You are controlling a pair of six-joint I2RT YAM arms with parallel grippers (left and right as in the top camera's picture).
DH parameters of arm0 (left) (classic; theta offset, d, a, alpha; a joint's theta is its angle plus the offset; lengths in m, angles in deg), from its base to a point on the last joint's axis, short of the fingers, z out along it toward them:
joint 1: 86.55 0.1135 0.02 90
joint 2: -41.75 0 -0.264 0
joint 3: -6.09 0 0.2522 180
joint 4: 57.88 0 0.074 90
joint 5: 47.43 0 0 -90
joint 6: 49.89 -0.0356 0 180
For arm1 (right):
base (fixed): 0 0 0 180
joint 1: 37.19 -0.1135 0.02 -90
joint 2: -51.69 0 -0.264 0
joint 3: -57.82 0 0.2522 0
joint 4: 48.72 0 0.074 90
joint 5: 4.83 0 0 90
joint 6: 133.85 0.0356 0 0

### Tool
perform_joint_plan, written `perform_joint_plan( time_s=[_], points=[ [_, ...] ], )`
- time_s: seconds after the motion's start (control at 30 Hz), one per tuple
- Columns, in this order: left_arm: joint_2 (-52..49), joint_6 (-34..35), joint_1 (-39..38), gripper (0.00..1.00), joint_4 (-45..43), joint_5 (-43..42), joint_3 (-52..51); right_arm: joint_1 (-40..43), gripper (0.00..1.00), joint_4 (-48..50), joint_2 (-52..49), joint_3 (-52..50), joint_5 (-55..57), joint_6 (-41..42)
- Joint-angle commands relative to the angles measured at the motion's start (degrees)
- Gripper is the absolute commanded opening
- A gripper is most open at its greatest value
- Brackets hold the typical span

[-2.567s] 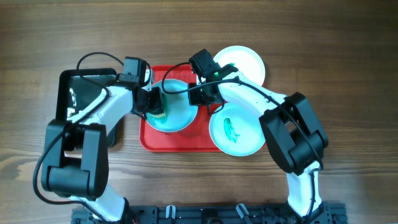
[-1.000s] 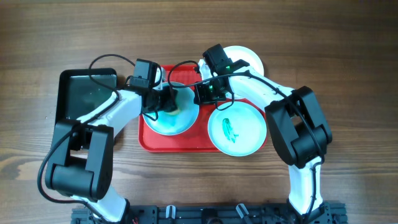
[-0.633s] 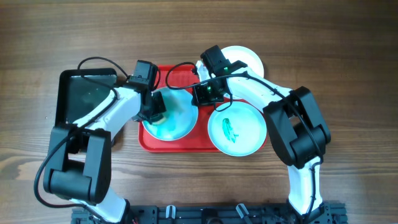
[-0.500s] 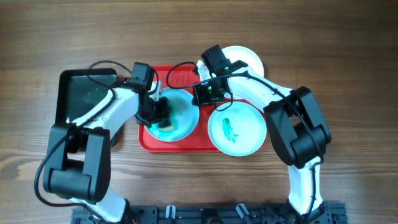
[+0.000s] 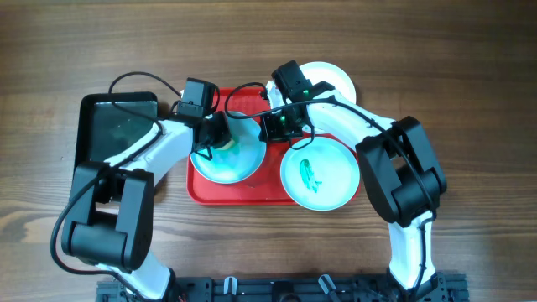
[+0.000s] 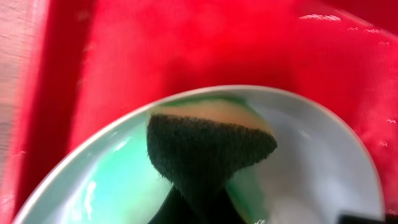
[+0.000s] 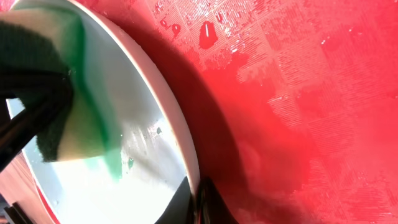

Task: Clean dirty plates on tray and stack at the side
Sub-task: 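Scrub the held plate's green smear with the sponge in the left gripper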

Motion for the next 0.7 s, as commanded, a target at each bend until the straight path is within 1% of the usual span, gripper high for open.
perform_joint_plan(
  time_s=[0.0,0.03,0.07,0.13,0.17,0.27,0.33,0.37,0.53,0.67],
  points=[
    [0.28,2.1,0.66,0.04,10.08,5.7,0.02,0.26,0.04,0.07,-0.85,-0.28,-0.26,0.44],
    [0.94,1.27,0.66,0.04,14.95,1.11,1.84,0.26,0.04,0.09,-0.85,-0.28,-0.26,0.44],
    [1.92,-3.87,0.66,0.04,20.7,-9.25,4.61,0.26,0.04,0.09,-0.85,-0.28,-0.26,0.42],
    [2.4,-8.17,0.63,0.04,22.12,-18.47,5.57,0.26,0.04,0.09,-0.85,-0.28,-0.31,0.48],
    [2.43,-9.11,0.63,0.04,21.97,-21.24,5.57,0.26,0.04,0.04,-0.85,-0.28,-0.59,0.52],
    [1.95,-8.57,0.55,0.04,20.31,-23.61,5.55,0.26,0.04,-0.11,-0.85,-0.28,-0.72,0.9],
    [1.44,-8.35,0.55,0.04,18.67,-23.58,5.55,0.26,0.04,-0.04,-0.85,-0.28,-0.72,0.9],
    [0.76,-7.02,0.55,0.04,17.05,-22.95,5.55,0.26,0.04,0.07,-0.85,-0.28,-0.72,0.9],
    [-3.78,-6.62,0.35,0.04,10.4,-22.99,5.55,0.26,0.04,0.24,-0.85,-0.28,-0.68,0.9],
    [-5.75,-5.9,-1.75,0.04,5.86,-22.93,5.55,0.26,0.04,0.48,-0.85,-0.28,-0.68,0.9]
  ],
)
